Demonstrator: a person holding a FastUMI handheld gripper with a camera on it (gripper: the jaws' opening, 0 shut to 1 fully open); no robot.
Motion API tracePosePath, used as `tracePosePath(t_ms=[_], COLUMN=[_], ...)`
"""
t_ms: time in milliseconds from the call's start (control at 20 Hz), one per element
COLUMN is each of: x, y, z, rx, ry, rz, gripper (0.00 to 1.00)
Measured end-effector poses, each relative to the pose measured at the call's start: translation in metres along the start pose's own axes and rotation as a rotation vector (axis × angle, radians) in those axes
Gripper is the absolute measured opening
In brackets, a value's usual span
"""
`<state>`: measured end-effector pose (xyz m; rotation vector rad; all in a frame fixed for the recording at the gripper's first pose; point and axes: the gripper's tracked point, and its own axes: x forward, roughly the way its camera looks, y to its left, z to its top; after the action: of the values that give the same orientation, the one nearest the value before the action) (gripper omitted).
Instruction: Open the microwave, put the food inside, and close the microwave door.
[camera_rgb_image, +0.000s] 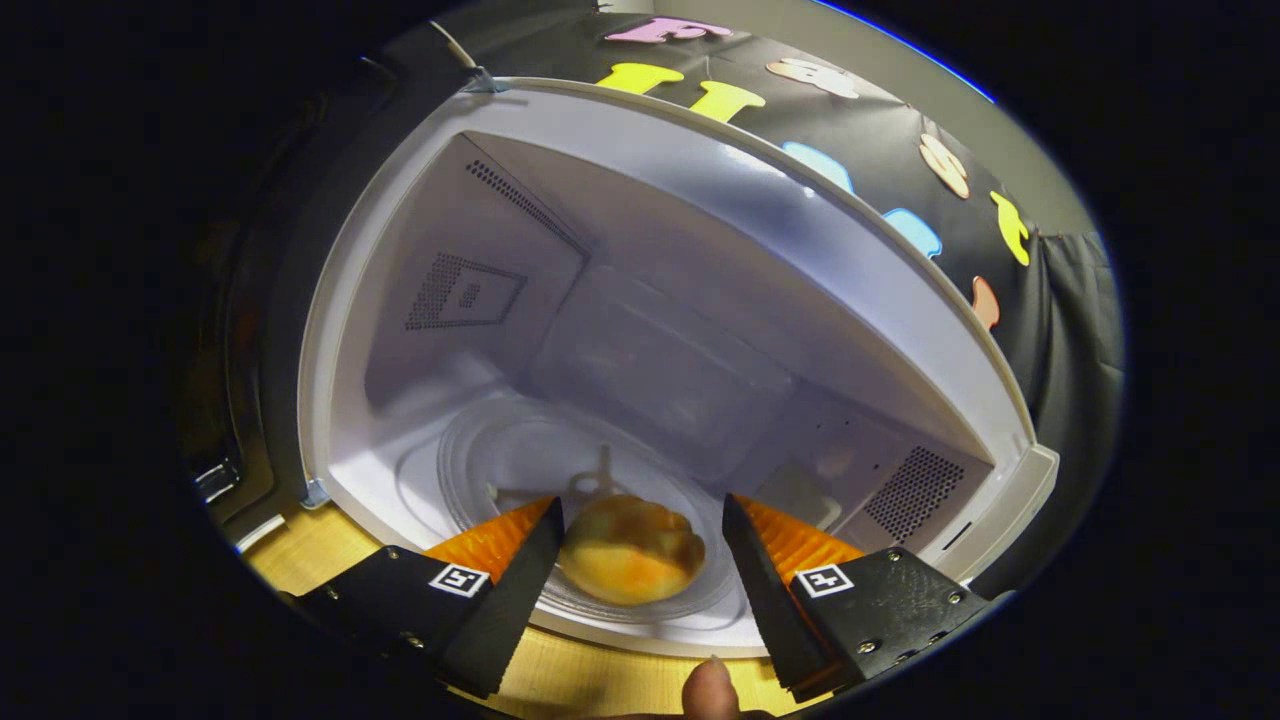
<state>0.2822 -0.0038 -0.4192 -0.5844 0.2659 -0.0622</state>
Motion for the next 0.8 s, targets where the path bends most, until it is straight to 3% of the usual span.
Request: tracePosePath(t_ms=[400, 800], x=[-0.043, -0.199], y=[0.004, 0.007], z=[0.028, 0.062], rx=[0.079, 0.183], ry=[-0.062, -0.205], rz=[0.128, 0.379], gripper=[0.96, 0.96])
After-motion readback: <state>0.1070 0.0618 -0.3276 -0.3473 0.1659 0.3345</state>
